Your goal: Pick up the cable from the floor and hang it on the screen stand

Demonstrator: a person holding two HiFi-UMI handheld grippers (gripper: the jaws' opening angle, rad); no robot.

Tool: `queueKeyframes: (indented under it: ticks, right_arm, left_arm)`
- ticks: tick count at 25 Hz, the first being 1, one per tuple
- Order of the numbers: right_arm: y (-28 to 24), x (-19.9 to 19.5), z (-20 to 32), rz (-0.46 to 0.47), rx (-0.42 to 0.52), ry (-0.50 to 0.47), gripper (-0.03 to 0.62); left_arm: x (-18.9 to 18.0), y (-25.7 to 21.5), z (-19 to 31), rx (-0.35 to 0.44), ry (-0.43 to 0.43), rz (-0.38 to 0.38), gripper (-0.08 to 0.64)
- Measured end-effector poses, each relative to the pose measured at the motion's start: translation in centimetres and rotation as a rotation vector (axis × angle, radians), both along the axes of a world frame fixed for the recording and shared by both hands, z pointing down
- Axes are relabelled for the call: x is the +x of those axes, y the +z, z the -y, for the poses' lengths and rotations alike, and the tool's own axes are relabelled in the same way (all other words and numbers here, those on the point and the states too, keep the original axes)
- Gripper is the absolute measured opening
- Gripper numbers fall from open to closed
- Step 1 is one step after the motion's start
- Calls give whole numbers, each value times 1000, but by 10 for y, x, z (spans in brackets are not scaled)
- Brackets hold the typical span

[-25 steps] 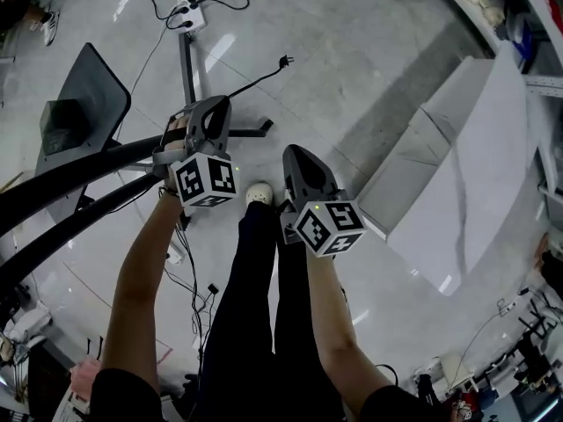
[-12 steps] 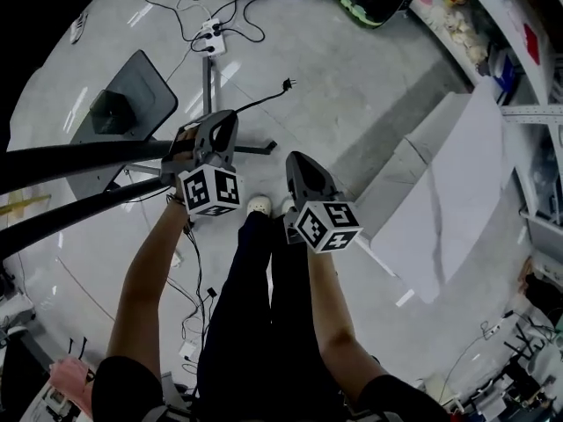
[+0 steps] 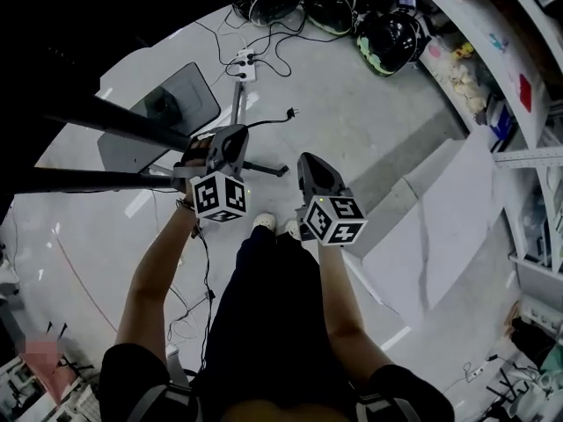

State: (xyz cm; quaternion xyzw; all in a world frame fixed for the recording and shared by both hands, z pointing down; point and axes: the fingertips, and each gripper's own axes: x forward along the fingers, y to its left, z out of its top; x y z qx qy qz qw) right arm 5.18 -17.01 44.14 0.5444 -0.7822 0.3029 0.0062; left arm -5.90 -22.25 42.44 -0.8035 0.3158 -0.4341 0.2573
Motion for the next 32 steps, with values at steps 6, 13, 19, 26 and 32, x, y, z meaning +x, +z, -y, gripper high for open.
queueKeyframes:
  ticks: [6, 13, 19, 26, 32]
  right_arm:
    - [-48, -25, 2, -35, 67, -109, 23]
    - [-101, -47, 14, -65, 156, -185, 23]
    - [-161, -69, 25, -106, 259, -245, 23]
    - [-268, -106, 20, -168, 420, -374, 23]
    - [-353, -139, 10, -194, 597, -472, 23]
  left_arm:
    - [-20, -52, -7, 39, -83, -38, 25]
    - [-34, -106, -11, 82, -163, -120, 25]
    - [-52, -156, -8, 119, -212, -191, 25]
    - [-85, -248, -24, 209, -270, -241, 25]
    - [-113, -308, -33, 252, -296, -297, 26]
